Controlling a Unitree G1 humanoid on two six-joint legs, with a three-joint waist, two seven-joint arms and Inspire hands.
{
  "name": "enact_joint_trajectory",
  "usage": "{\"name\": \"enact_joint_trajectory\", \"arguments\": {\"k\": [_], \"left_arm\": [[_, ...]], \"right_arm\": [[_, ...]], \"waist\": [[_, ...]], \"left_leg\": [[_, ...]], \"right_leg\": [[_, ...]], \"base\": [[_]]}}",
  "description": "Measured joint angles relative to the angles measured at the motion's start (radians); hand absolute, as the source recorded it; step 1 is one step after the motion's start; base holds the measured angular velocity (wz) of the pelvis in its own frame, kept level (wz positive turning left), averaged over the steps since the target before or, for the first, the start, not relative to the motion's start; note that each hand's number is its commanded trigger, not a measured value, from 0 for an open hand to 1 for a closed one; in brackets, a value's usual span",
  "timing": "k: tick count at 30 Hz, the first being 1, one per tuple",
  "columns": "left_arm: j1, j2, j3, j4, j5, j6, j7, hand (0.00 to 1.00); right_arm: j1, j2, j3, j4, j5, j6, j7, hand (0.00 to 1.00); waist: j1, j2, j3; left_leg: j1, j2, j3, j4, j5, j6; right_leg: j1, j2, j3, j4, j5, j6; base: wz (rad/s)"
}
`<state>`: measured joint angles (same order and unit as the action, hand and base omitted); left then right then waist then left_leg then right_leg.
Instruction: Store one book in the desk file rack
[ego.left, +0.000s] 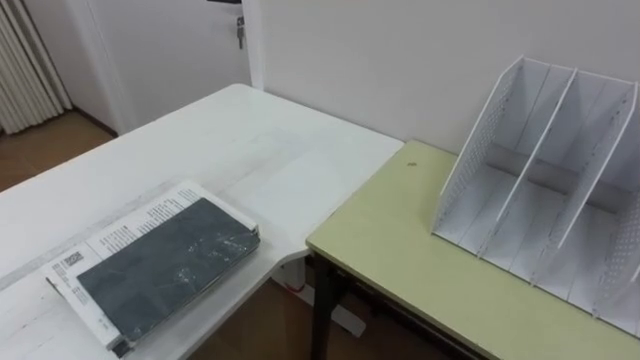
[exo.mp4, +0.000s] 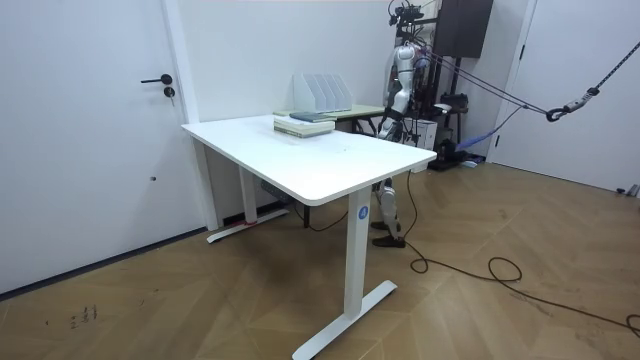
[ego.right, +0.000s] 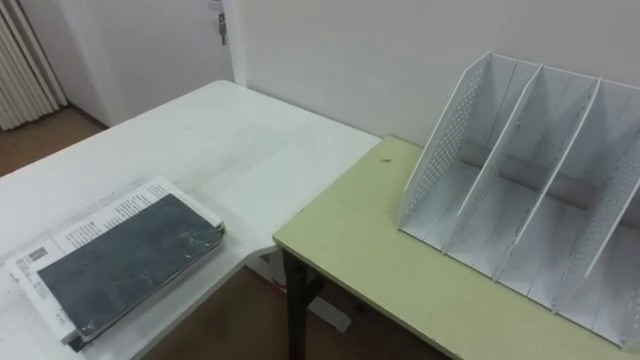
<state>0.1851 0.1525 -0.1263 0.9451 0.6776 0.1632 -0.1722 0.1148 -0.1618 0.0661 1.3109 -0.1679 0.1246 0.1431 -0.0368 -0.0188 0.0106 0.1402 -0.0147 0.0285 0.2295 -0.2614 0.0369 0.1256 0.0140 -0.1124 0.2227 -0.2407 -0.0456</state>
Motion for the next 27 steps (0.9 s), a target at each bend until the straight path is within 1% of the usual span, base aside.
{"name": "enact_joint_trajectory", "arguments": {"k": [1,3,5,6,7,8,10,11,13,15,16,17,18,19,22,25,27], "left_arm": [[-0.001,0.003,-0.012,-0.025,0.028,-0.008,0.009,0.0],[-0.005,0.006,-0.024,-0.035,0.053,-0.019,0.016,0.0],[-0.002,0.011,-0.059,-0.049,0.085,-0.019,0.017,0.0],[-0.002,0.012,-0.087,-0.058,0.123,-0.019,0.017,0.0],[-0.003,0.014,-0.115,-0.079,0.165,-0.018,0.017,0.0],[-0.003,0.018,-0.134,-0.095,0.185,-0.018,0.017,0.0],[-0.003,0.029,-0.183,-0.158,0.25,-0.018,0.017,0.0],[-0.003,0.031,-0.195,-0.174,0.261,-0.018,0.017,0.0],[-0.003,0.045,-0.236,-0.259,0.28,-0.019,0.017,0.0],[-0.011,0.044,-0.253,-0.325,0.284,-0.022,0.018,0.0],[-0.026,0.038,-0.271,-0.345,0.29,-0.036,0.028,0.0],[-0.031,0.036,-0.279,-0.354,0.293,-0.043,0.034,0.0],[-0.034,0.029,-0.297,-0.387,0.298,-0.051,0.041,0.0],[-0.037,0.024,-0.322,-0.411,0.3,-0.072,0.05,0.0],[-0.041,0.021,-0.371,-0.458,0.301,-0.113,0.056,0.0],[-0.043,0.017,-0.375,-0.483,0.3,-0.146,0.064,0.0],[-0.043,0.018,-0.378,-0.502,0.302,-0.149,0.073,0.0]], "right_arm": [[-0.006,0.0,0.0,0.001,0.0,-0.001,-0.001,0.0],[-0.016,0.0,0.0,0.006,0.0,-0.005,-0.002,0.0],[-0.018,0.0,0.0,0.005,-0.011,-0.006,-0.002,0.0],[-0.021,0.0,0.0,0.003,-0.023,-0.005,-0.001,0.0],[-0.025,0.0,0.003,0.001,-0.024,-0.006,-0.001,0.0],[-0.025,0.0,0.012,0.0,-0.024,-0.008,-0.001,0.0],[-0.03,0.0,0.03,-0.001,-0.025,-0.02,0.002,0.0],[-0.033,0.0,0.03,-0.001,-0.025,-0.023,0.002,0.0],[-0.051,-0.001,0.031,-0.002,-0.033,-0.031,0.002,0.0],[-0.058,-0.007,0.032,-0.001,-0.035,-0.042,0.0,0.0],[-0.057,-0.011,0.041,0.0,-0.034,-0.046,-0.001,0.0],[-0.057,-0.013,0.046,0.0,-0.034,-0.047,-0.001,0.0],[-0.057,-0.014,0.056,-0.002,-0.034,-0.051,0.0,0.0],[-0.057,-0.014,0.064,-0.006,-0.035,-0.052,0.002,0.0],[-0.058,-0.014,0.067,-0.007,-0.037,-0.063,0.003,0.0],[-0.066,-0.014,0.067,0.01,-0.034,-0.072,0.002,0.0],[-0.068,-0.014,0.066,0.013,-0.035,-0.074,0.001,0.0]], "waist": [[-0.006,0.0,0.0],[-0.018,-0.001,0.0],[-0.029,-0.002,-0.0002],[-0.038,-0.003,-0.0004],[-0.044,-0.01,-0.0004],[-0.047,-0.011,0.0011],[-0.05,-0.014,0.0017],[-0.052,-0.014,0.0018],[-0.065,-0.016,0.003],[-0.071,-0.015,0.0028],[-0.072,-0.014,0.0026],[-0.073,-0.014,0.0024],[-0.074,-0.015,0.0025],[-0.075,-0.015,0.0024],[-0.078,-0.016,0.0032],[-0.083,-0.016,0.0036],[-0.089,-0.016,0.0037]], "left_leg": [[0.001,0.0,0.001,-0.001,0.0,0.0],[0.005,0.0,0.008,-0.005,0.0,0.0],[0.006,0.0,0.01,-0.009,0.0,0.0],[0.003,0.0,0.01,-0.009,0.0,0.0],[0.0,0.0,0.011,-0.009,0.0,0.0],[-0.002,0.0,0.011,-0.009,0.0,0.0],[-0.01,0.0,0.014,-0.009,0.0,0.0],[-0.012,0.0,0.014,-0.009,0.0,0.0],[-0.019,-0.001,0.014,-0.01,0.0,0.0],[-0.023,-0.004,0.013,-0.012,0.001,0.001],[-0.02,-0.006,0.013,-0.017,0.003,0.003],[-0.017,-0.006,0.013,-0.021,0.005,0.003],[-0.01,-0.007,0.01,-0.033,0.008,0.004],[-0.008,-0.008,0.01,-0.037,0.009,0.004],[-0.009,-0.008,0.01,-0.041,0.009,0.004],[-0.01,-0.008,0.012,-0.041,0.009,0.004],[-0.012,-0.008,0.011,-0.041,0.009,0.004]], "right_leg": [[0.0,0.0,0.001,0.0,0.0,0.0],[0.001,0.001,0.004,0.0,0.0,0.0],[0.001,0.001,0.004,-0.002,0.0,0.0],[-0.004,0.001,0.006,-0.001,0.0,0.0],[-0.007,0.001,0.009,-0.001,0.0,0.0],[-0.009,0.002,0.01,-0.002,0.0,0.0],[-0.019,0.003,0.013,-0.001,0.002,-0.001],[-0.02,0.003,0.014,-0.001,0.002,-0.001],[-0.027,0.003,0.013,-0.004,0.003,0.0],[-0.028,0.003,0.01,-0.01,0.007,0.001],[-0.024,0.002,0.007,-0.013,0.009,0.001],[-0.021,0.002,0.006,-0.013,0.01,0.002],[-0.019,0.001,0.007,-0.013,0.01,0.002],[-0.018,0.001,0.007,-0.014,0.01,0.002],[-0.013,0.004,0.007,-0.018,0.011,0.002],[-0.012,0.004,0.005,-0.023,0.011,0.002],[-0.015,0.003,0.003,-0.032,0.011,0.002]], "base": [[0.0],[-0.05],[-0.02],[0.0],[-0.04],[-0.04],[-0.05],[-0.04],[0.0],[0.05],[0.05],[0.0],[-0.03],[-0.05],[0.0],[0.0],[0.08]]}}
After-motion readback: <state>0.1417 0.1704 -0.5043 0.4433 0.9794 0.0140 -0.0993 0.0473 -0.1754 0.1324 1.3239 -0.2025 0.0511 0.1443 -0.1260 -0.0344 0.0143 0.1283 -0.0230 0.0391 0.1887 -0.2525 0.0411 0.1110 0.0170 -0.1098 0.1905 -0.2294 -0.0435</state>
